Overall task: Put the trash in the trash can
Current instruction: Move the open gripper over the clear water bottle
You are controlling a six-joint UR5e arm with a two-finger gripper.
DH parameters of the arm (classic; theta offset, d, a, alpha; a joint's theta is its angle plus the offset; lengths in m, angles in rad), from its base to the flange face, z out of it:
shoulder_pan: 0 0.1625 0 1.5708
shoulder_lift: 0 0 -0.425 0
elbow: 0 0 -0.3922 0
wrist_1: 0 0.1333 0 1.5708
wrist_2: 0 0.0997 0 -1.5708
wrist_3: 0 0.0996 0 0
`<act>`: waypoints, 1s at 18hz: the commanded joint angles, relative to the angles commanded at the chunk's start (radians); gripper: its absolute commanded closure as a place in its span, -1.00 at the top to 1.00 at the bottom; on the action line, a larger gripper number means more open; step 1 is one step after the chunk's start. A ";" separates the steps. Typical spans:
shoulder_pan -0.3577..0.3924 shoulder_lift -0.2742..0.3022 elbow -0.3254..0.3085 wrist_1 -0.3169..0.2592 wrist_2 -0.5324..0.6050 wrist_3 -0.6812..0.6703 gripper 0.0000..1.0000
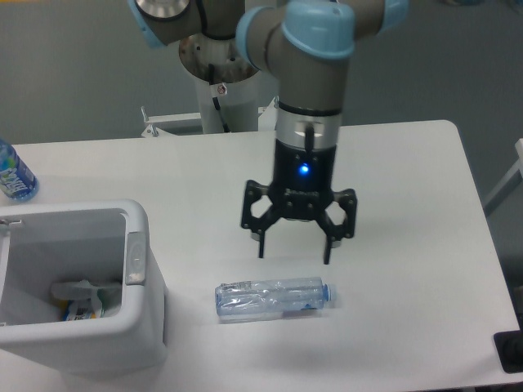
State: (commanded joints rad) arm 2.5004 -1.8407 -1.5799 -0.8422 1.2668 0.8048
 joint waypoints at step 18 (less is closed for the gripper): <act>-0.095 -0.075 -0.035 0.196 0.137 -0.027 1.00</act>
State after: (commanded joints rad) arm 2.4053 -1.9160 -1.6152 -0.6458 1.4036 0.7777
